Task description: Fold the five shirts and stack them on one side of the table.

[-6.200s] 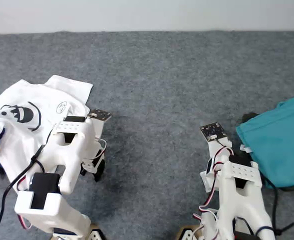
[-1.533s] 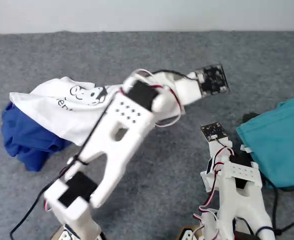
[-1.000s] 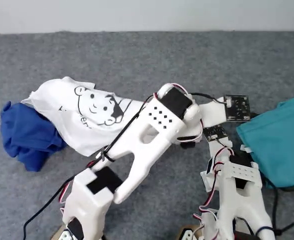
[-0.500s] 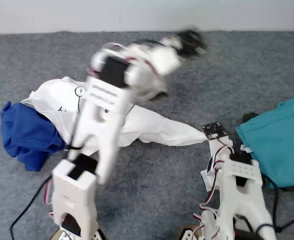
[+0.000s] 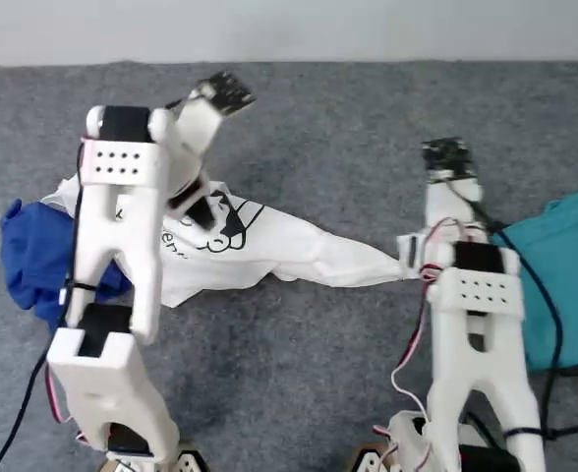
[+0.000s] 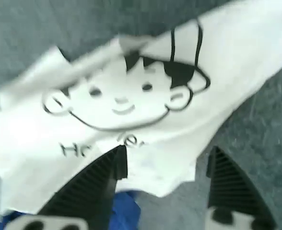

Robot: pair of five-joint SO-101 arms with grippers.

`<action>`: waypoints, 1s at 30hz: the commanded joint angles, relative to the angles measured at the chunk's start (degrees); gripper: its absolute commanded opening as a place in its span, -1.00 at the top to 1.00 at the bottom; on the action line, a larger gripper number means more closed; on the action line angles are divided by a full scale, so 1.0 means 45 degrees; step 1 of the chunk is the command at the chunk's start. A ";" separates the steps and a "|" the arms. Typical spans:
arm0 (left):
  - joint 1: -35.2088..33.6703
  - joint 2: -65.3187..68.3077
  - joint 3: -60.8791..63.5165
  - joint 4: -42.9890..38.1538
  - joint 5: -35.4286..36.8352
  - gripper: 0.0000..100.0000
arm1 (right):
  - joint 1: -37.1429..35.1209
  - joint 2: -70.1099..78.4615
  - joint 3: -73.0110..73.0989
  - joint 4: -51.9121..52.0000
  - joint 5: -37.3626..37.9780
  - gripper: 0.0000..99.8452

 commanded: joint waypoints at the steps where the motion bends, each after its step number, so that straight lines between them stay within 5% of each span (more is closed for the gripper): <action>1: -0.0449 -0.0762 0.1045 0.0117 -0.0117 0.46 | -0.0908 0.0381 -0.0664 0.0088 -0.0449 0.52; 14: -0.0527 -0.0762 0.2100 -0.0742 -0.0117 0.46 | 0.0205 0.6965 -0.2520 -0.1260 -0.0625 0.52; 30: -0.0508 -0.0762 0.2100 -0.0684 -0.0117 0.46 | -0.0498 0.8860 -0.4884 0.0225 0.0137 0.52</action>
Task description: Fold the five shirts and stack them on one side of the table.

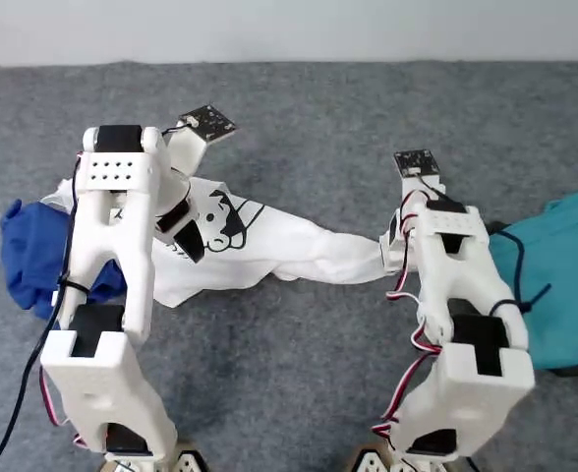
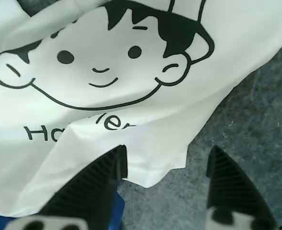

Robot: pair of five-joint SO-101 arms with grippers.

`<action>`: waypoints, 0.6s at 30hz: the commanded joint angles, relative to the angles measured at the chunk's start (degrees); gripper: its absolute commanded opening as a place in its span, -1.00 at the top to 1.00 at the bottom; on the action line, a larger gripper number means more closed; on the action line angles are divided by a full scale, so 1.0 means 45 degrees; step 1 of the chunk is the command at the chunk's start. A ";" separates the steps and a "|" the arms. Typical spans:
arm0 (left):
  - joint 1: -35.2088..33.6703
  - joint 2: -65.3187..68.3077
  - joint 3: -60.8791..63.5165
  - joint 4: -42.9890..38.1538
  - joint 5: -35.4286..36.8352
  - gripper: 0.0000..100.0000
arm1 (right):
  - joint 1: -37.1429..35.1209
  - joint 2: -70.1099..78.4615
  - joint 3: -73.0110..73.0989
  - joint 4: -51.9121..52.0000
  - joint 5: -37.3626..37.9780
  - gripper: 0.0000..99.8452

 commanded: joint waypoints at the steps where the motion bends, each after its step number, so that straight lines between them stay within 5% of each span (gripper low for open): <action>1: -0.0059 -0.0762 -0.0010 -0.0059 -0.0195 0.46 | -0.0850 -0.0244 -0.0606 0.0869 0.0664 0.52; 9: -0.0020 -0.0762 0.0010 -0.0059 -0.0195 0.46 | -0.1475 -0.0596 -0.0781 0.0361 0.0899 0.54; 18: 0.0000 -0.0762 0.0342 -0.0078 -0.0176 0.46 | -0.1553 0.0381 -0.0801 -0.1709 0.3477 0.94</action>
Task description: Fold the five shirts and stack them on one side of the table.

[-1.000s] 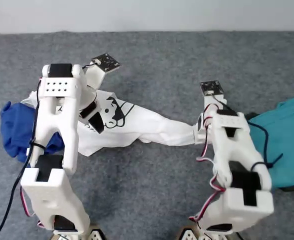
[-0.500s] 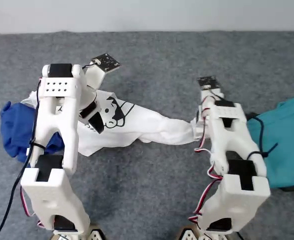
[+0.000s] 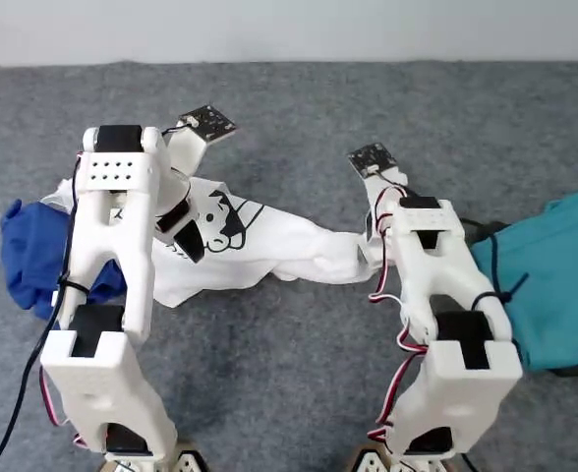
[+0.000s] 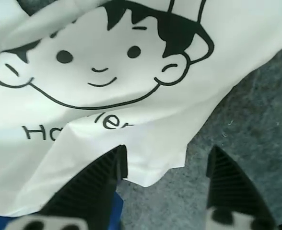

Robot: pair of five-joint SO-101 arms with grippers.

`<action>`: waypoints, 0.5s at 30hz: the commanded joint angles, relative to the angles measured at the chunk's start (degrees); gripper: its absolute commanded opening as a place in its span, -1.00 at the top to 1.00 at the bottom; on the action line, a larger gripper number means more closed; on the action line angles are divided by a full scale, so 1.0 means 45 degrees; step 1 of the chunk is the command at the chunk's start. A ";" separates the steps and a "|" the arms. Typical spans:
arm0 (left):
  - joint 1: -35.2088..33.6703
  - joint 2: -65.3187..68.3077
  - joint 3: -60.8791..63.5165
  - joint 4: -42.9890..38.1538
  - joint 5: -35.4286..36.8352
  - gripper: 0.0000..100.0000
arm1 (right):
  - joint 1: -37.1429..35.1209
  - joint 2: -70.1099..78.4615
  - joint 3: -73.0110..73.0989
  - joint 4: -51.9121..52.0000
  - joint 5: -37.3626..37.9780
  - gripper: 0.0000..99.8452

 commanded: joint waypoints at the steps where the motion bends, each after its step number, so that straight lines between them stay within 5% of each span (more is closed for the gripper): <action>1: 0.0000 -0.0762 0.0303 -0.0137 -0.0176 0.46 | -0.0205 0.0029 -0.0469 -0.0498 0.0508 0.94; 15: 0.0508 -0.0860 0.1846 0.0527 -0.0176 0.46 | -0.0107 -0.0850 -0.0371 0.0440 0.0488 0.98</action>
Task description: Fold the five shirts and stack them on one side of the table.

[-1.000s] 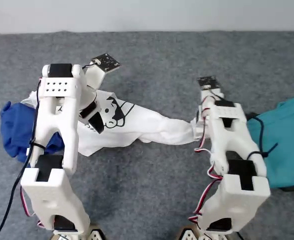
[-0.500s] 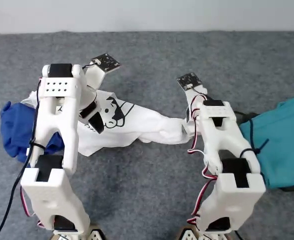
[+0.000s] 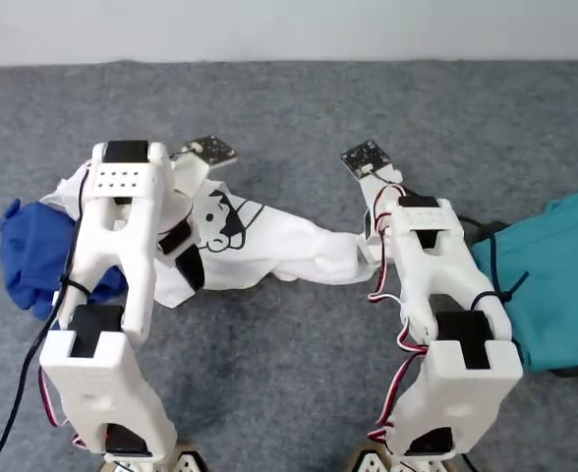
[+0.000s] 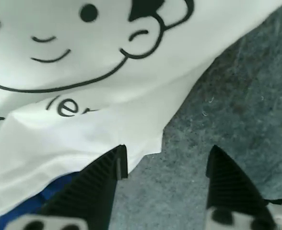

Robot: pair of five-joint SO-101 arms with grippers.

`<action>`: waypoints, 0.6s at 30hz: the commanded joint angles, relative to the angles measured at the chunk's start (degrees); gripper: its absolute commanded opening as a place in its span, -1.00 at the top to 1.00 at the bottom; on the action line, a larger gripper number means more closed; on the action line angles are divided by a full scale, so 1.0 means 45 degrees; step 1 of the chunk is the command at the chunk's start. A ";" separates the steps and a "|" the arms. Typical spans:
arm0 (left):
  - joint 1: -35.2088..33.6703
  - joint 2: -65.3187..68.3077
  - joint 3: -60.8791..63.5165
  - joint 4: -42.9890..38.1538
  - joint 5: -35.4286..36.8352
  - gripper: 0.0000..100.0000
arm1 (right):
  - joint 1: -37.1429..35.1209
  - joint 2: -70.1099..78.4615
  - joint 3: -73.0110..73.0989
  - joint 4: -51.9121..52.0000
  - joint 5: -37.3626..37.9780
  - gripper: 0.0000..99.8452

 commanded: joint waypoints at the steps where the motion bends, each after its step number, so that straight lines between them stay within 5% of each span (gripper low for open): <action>1: 0.0762 -0.0860 -0.0010 0.0313 -0.0176 0.46 | -0.0088 -0.0733 -0.0352 0.0147 0.0117 0.98; 7: 0.1543 -0.0078 0.1026 0.0254 -0.0176 0.46 | -0.0088 -0.0772 -0.0371 0.0147 0.0117 0.98; 18: -0.1055 0.0664 0.0654 0.0176 0.0684 0.46 | 0.0147 -0.0752 -0.0352 -0.0029 -0.0977 0.98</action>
